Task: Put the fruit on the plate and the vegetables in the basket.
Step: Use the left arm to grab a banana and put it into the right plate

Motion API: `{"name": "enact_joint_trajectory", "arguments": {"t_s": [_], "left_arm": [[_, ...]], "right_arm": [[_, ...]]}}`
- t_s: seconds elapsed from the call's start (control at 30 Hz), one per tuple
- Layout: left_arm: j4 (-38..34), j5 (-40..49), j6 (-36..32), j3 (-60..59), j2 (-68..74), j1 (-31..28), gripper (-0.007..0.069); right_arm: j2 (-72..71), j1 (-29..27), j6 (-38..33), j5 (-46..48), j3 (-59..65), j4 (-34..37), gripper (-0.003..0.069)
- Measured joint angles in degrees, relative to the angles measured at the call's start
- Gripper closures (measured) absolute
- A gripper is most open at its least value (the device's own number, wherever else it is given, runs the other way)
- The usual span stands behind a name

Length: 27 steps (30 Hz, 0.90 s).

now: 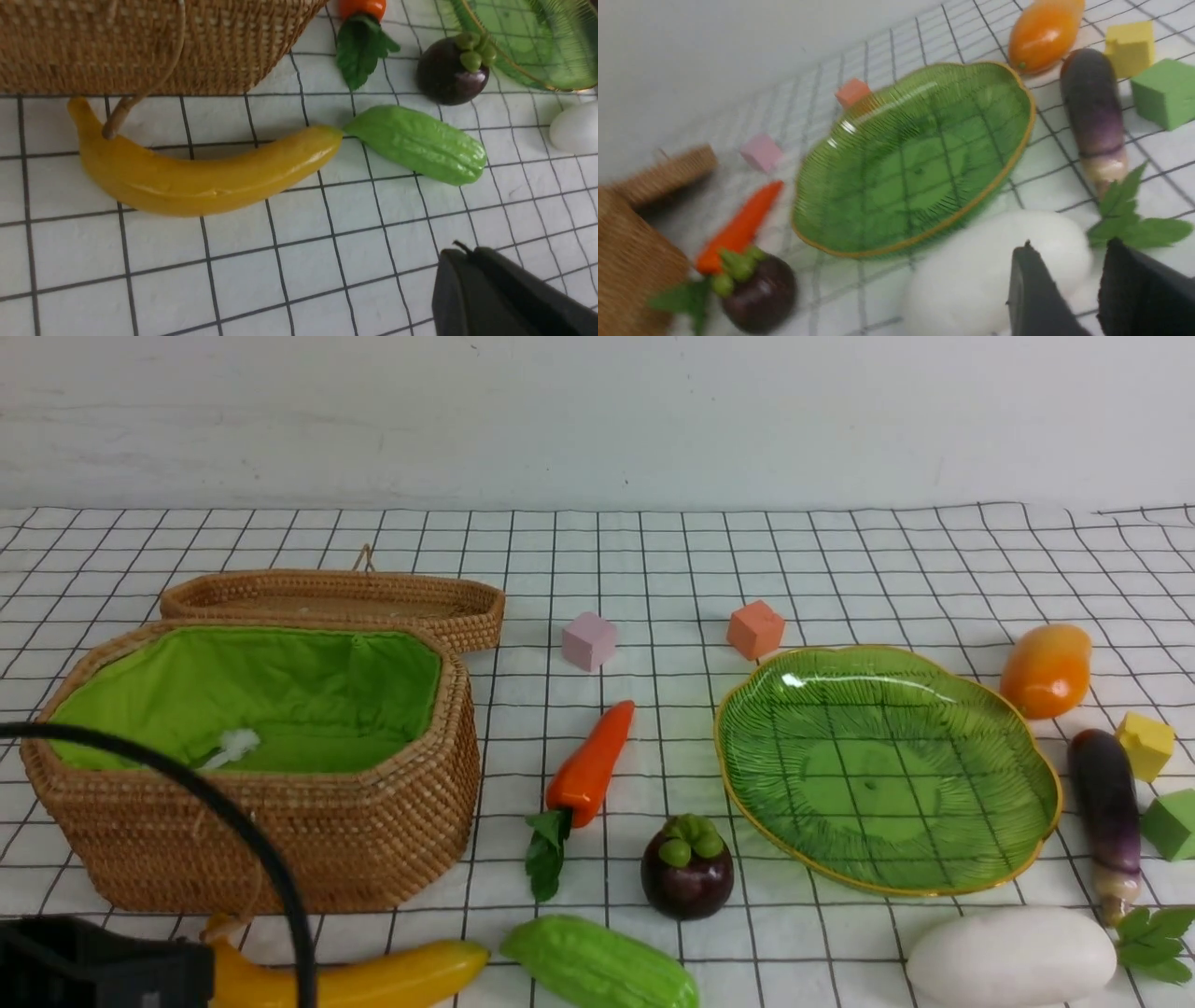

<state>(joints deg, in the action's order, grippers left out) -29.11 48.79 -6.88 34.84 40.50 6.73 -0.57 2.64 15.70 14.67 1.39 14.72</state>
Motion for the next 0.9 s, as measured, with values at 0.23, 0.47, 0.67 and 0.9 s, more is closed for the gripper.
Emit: {"name": "enact_joint_trajectory", "arguments": {"t_s": [0.23,0.47,0.67,0.9], "left_arm": [[-3.06,4.87,-9.61,1.76,6.44,0.00,0.0637],[-1.92,7.11,-17.35,6.30,9.05,8.19,0.0637],[6.41,9.21,-19.17,9.67,14.37,18.41,0.0637],[14.00,7.76,-28.40,9.85,22.48,24.14,0.0613]], "right_arm": [[0.00,0.12,7.88,-5.42,-0.48,13.25,0.0421],[6.42,8.34,-5.66,25.48,-24.74,15.26,0.0470],[20.08,16.01,-20.27,53.52,-49.75,15.20,0.0566],[23.38,17.87,-29.26,57.67,-63.90,18.14,0.0596]]}}
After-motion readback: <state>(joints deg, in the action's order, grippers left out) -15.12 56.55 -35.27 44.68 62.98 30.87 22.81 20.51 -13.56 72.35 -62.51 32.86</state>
